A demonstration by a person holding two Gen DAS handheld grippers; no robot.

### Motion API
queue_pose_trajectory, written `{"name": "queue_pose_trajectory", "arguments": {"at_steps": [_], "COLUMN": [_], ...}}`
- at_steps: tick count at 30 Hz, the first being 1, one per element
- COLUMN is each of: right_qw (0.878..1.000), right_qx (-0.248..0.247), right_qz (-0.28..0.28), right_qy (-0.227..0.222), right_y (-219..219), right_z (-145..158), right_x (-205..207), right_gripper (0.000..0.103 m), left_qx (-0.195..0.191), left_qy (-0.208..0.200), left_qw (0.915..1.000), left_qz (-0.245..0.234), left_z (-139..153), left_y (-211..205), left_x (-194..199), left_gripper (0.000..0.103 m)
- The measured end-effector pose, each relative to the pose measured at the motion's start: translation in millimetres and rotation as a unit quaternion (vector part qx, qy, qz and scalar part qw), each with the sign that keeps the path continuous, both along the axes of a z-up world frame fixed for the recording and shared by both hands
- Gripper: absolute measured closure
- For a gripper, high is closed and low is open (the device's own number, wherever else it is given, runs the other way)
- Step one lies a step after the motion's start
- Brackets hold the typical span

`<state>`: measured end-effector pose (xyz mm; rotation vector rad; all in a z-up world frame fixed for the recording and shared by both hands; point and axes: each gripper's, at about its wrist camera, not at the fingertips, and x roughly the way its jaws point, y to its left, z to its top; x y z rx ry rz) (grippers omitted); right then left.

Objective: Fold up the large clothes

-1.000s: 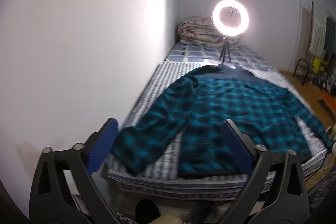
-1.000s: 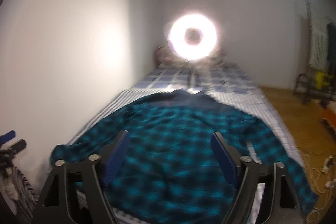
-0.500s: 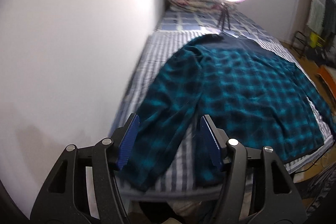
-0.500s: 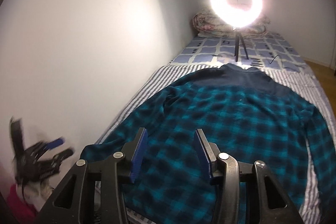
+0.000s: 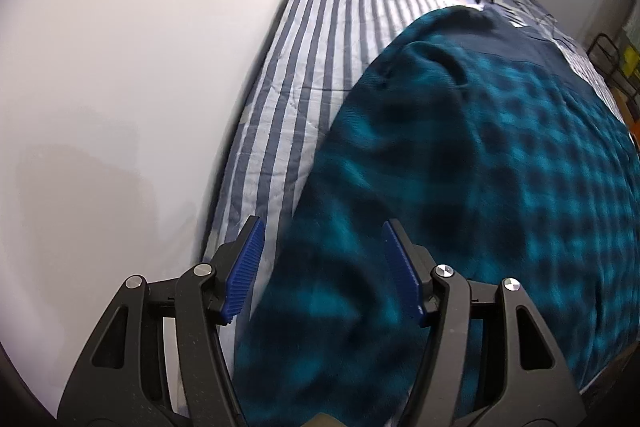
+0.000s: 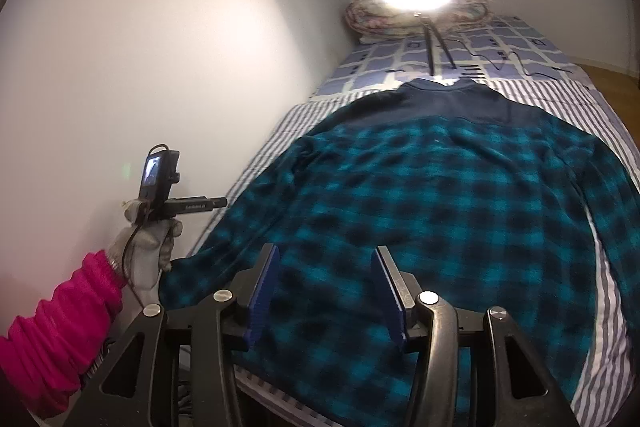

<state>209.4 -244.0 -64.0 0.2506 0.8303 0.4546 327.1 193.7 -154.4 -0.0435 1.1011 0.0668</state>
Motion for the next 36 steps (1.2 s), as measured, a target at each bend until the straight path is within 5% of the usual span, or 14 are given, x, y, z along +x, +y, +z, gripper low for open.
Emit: {"name": "queue_pose_trajectory", "arguments": {"at_steps": [10,11,14,15,20,26,30,36], "right_qw": [0.999,0.999,1.0,1.0,1.0,0.999,0.999,0.999], "right_qx": [0.004,0.0,-0.007,-0.007,-0.014,-0.022,-0.026,-0.031], "right_qz": [-0.016,-0.014,-0.011,-0.01,-0.003,0.001,0.0,-0.004], "right_qy": [0.033,0.03,0.027,0.028,0.025,0.023,0.023,0.018], "right_y": [-13.2,-11.1,-3.0,-0.9,11.0,18.4,21.6,21.4], "right_z": [-15.2,-13.8,-13.2,-13.6,-11.9,-12.9,-13.6,-12.4], "right_x": [25.1,27.8,34.5,34.7,40.8,45.6,48.5,50.8], "right_gripper": [0.051,0.051,0.051,0.051,0.051,0.051,0.051,0.051], "left_qx": [0.001,-0.007,-0.048,-0.058,-0.074,-0.118,-0.143,-0.158], "left_qy": [0.048,0.049,0.054,0.051,0.033,-0.03,-0.07,-0.06], "left_qw": [0.9986,0.9985,0.9972,0.9969,0.9967,0.9915,0.9813,0.9654], "left_qz": [0.022,0.024,0.017,0.015,-0.004,-0.046,-0.108,-0.199], "left_z": [-43.9,-45.7,-48.3,-47.4,-33.6,26.5,68.1,77.2], "left_y": [23.0,25.6,29.0,28.3,21.7,-5.8,-56.7,-152.5], "left_x": [42.5,43.4,45.4,44.4,39.5,16.0,-2.0,-9.0], "left_gripper": [0.04,0.044,0.097,0.099,0.102,0.102,0.102,0.102]}}
